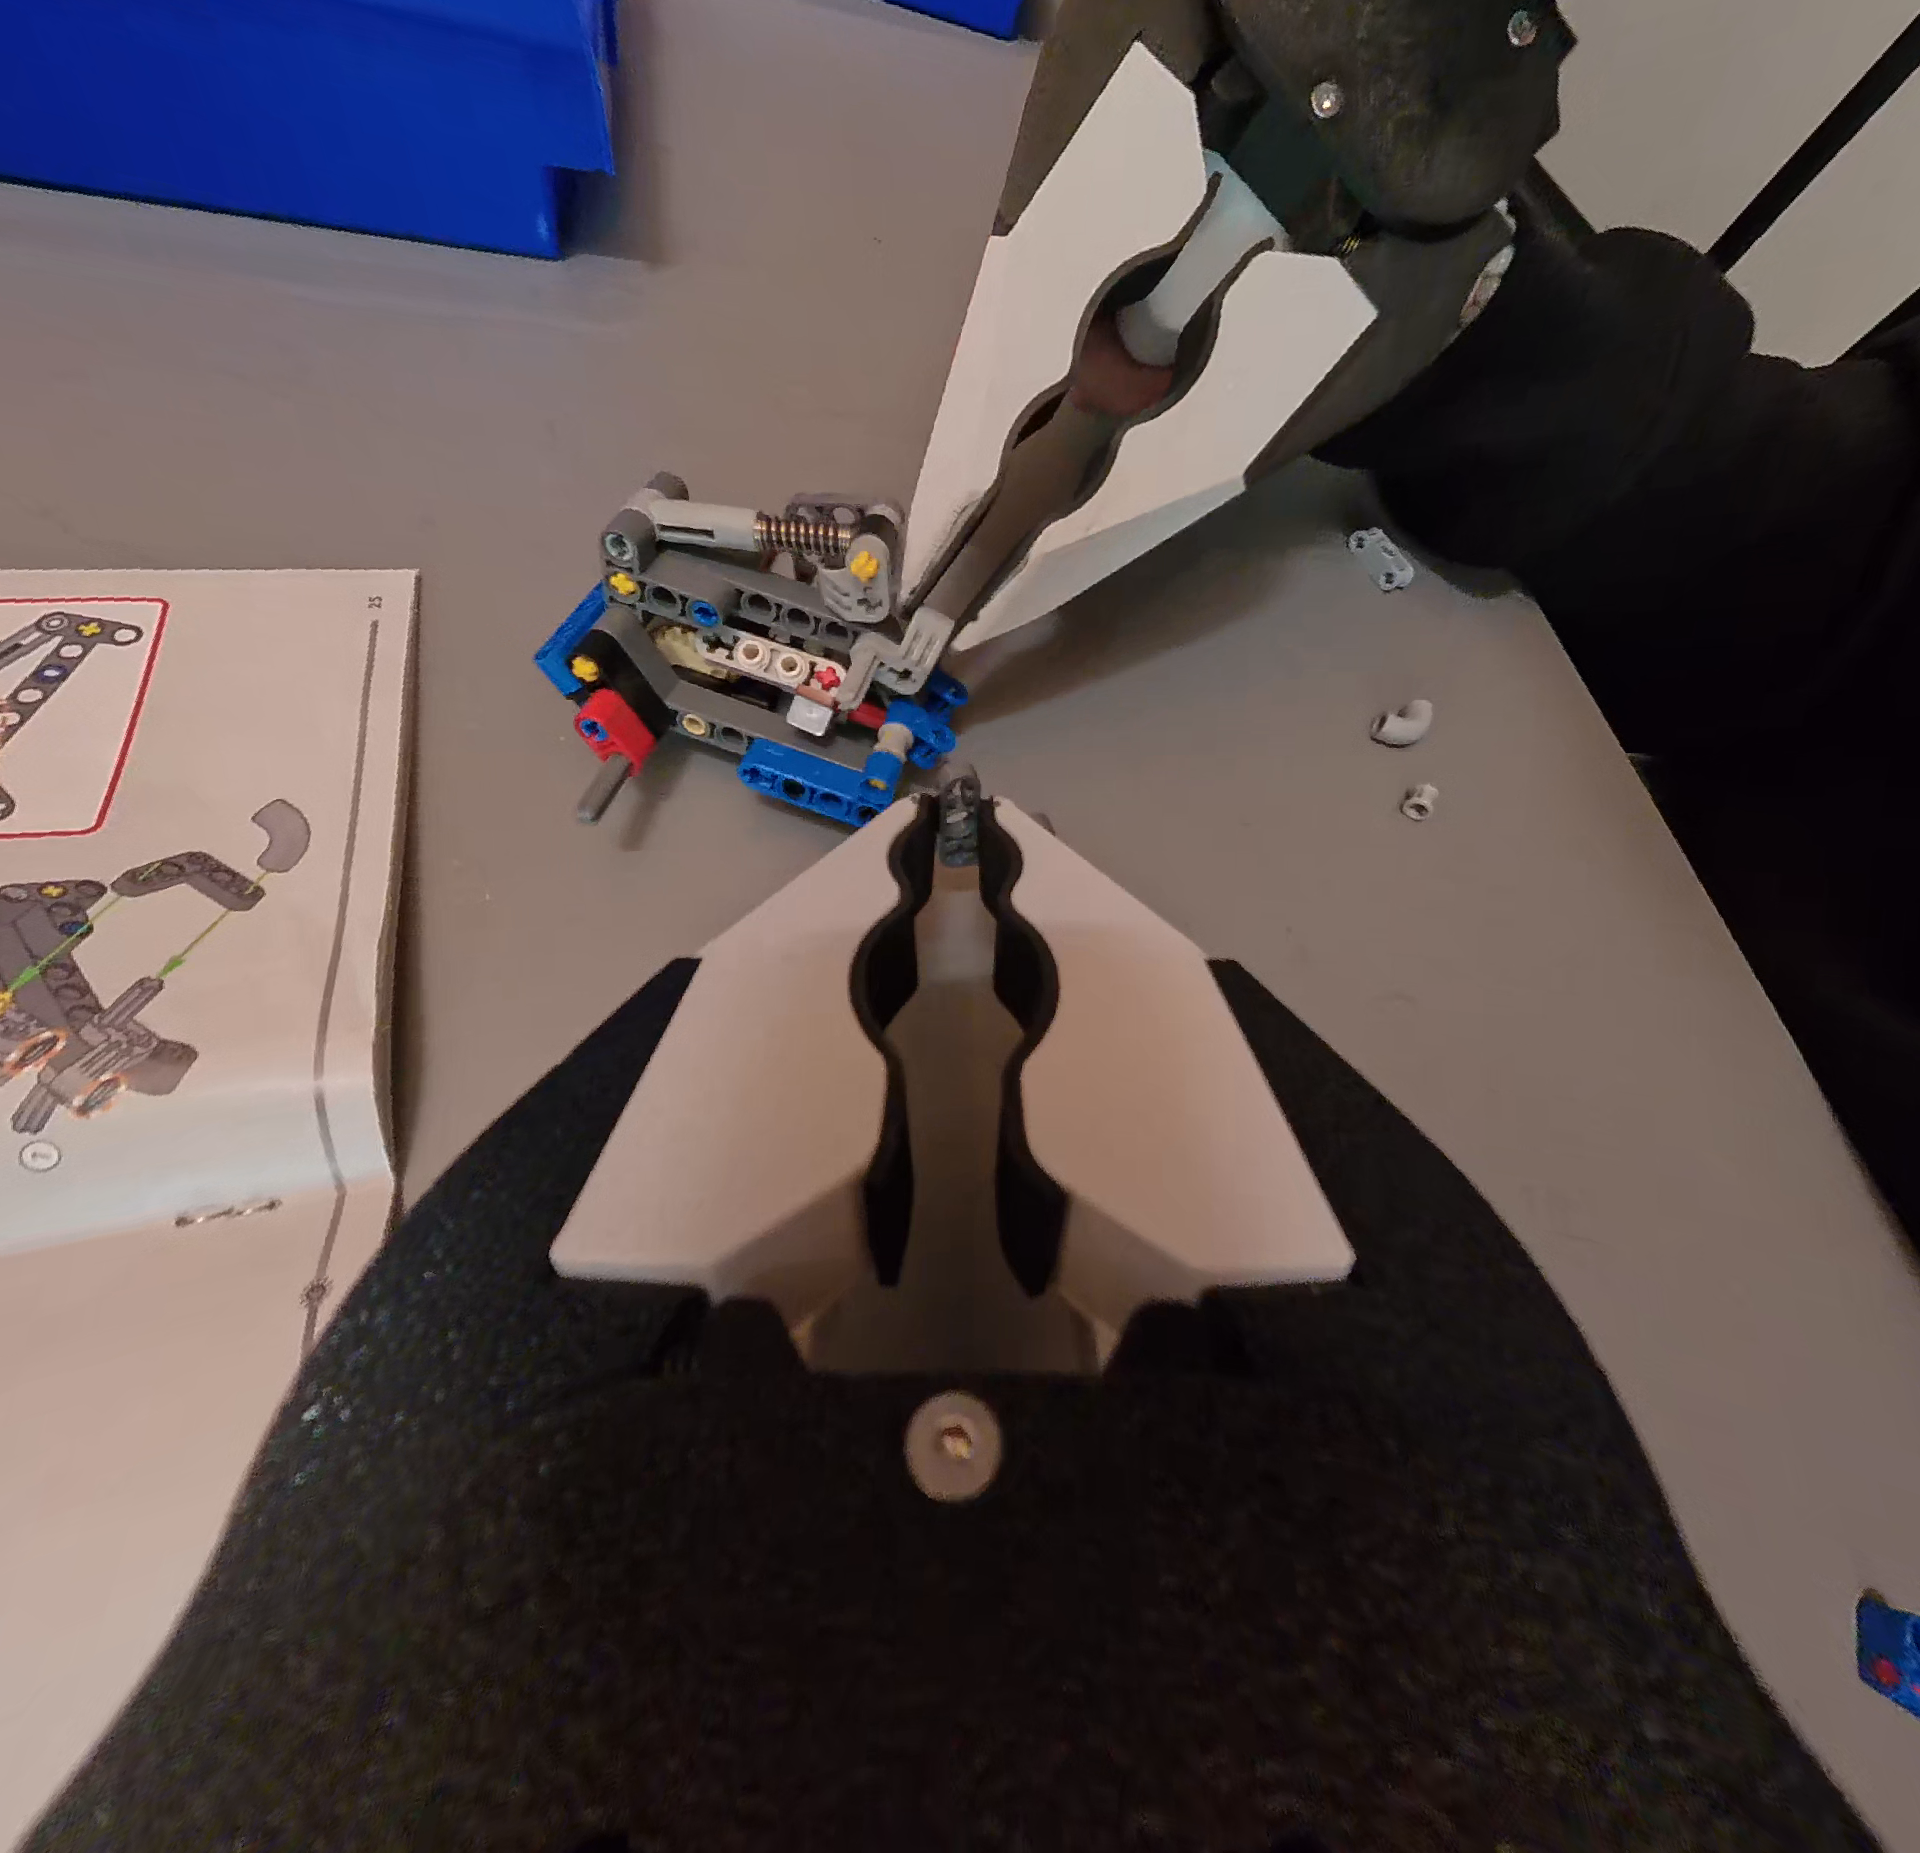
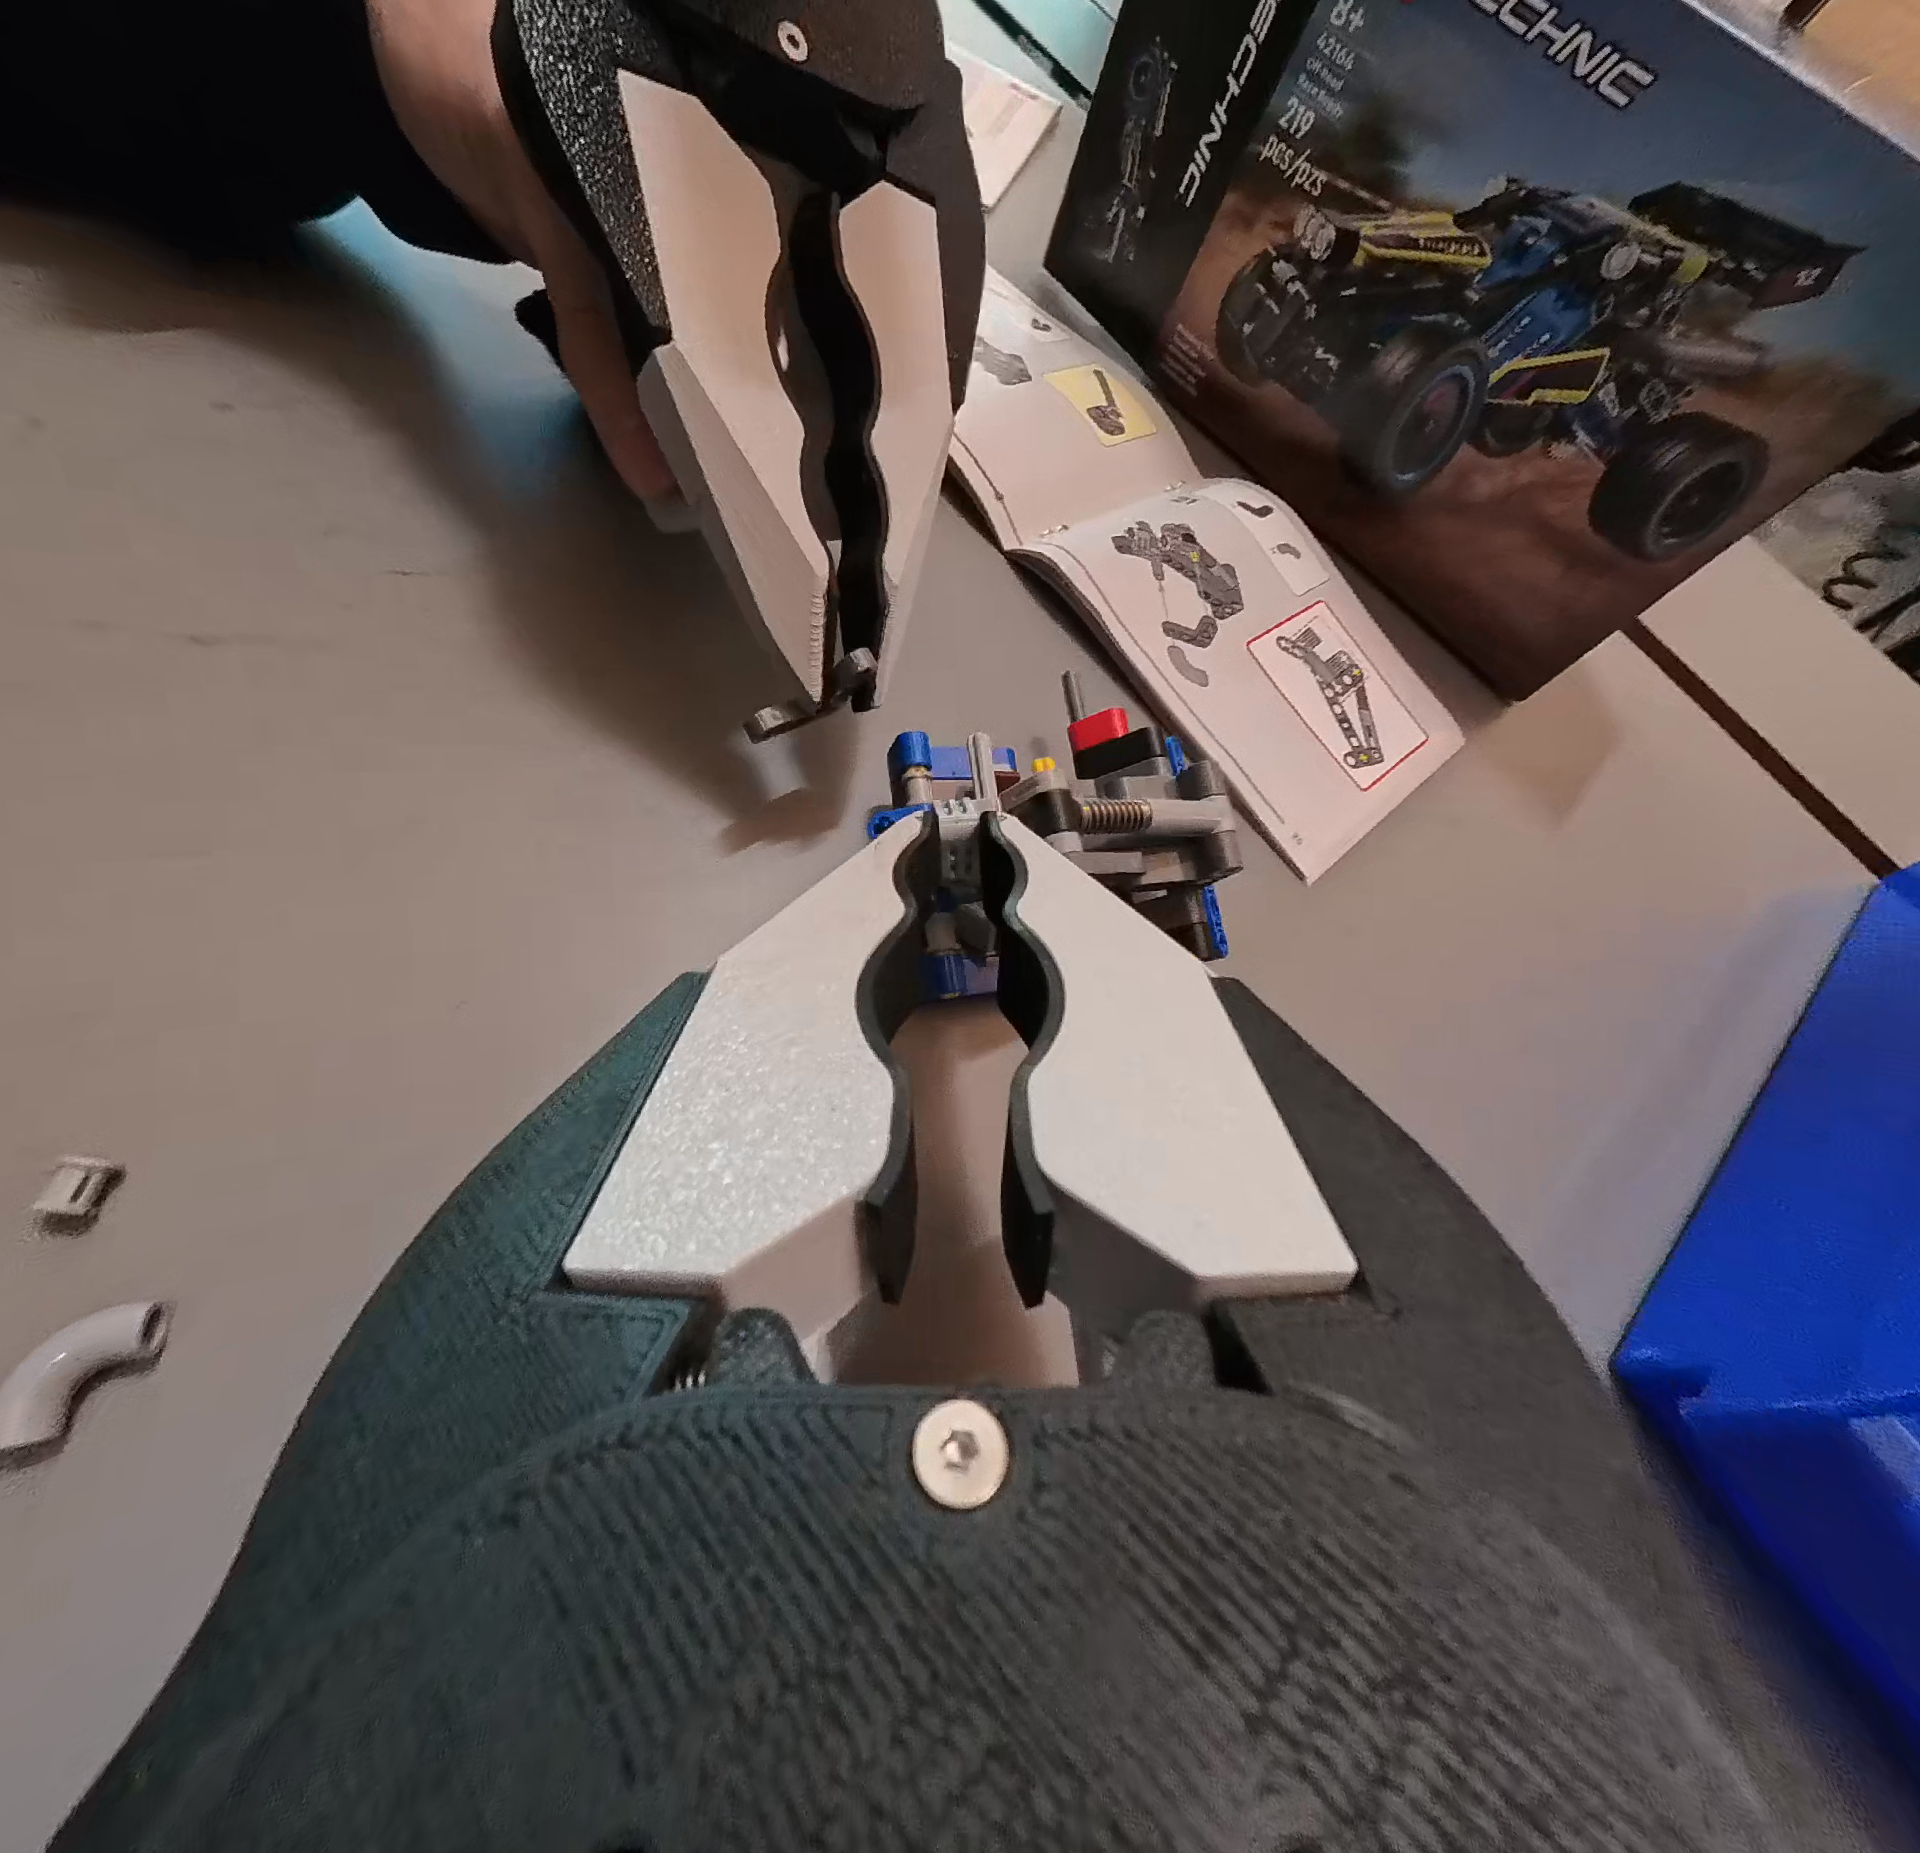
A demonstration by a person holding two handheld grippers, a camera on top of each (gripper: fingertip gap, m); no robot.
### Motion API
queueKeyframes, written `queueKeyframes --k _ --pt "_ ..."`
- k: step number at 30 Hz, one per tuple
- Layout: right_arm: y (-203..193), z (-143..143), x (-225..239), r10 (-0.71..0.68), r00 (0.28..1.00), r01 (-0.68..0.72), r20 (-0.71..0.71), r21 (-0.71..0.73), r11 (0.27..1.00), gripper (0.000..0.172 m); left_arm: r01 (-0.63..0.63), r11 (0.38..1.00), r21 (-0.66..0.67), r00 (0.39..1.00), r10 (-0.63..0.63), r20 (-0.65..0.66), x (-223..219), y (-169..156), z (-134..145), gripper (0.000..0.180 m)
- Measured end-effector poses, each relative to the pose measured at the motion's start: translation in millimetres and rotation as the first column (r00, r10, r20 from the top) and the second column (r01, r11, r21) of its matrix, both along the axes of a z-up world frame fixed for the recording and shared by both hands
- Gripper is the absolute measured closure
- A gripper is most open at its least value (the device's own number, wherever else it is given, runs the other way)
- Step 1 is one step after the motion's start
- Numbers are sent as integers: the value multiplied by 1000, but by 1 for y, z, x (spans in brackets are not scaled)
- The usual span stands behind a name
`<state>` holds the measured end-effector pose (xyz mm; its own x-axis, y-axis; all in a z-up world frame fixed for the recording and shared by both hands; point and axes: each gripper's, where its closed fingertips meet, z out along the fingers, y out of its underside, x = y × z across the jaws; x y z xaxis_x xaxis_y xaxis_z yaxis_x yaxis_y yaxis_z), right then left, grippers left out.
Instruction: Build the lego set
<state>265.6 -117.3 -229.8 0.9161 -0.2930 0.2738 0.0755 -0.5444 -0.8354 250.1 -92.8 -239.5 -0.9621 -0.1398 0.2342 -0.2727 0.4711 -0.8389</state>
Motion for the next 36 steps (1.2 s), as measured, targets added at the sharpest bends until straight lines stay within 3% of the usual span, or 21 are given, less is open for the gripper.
queueKeyframes --k 6,9,12,17,21,27,36 --pt "1 -1 -7 58 998 -58 27 1 998 167 -5 1000 -31 1000 5 9 2 1 5 176" --pt "6 -1 -11 93 991 -92 94 -15 996 168 -45 999 -9 993 46 105 17 9 11 176" --pt "13 -2 -13 113 986 -112 120 -9 994 167 -17 1000 15 984 14 180 22 9 20 176" --pt "17 -4 -17 133 981 -131 142 -26 991 167 44 995 87 964 -65 256 21 7 11 176" --pt "17 -4 -18 137 981 -134 141 -29 991 167 79 996 38 964 -86 251 19 4 17 176" --pt "18 -7 -20 155 978 -151 137 -43 988 167 124 990 65 948 -138 287 18 5 9 176" --pt "18 -7 -19 153 980 -149 126 -42 988 168 115 992 48 946 -124 299 20 3 5 176"
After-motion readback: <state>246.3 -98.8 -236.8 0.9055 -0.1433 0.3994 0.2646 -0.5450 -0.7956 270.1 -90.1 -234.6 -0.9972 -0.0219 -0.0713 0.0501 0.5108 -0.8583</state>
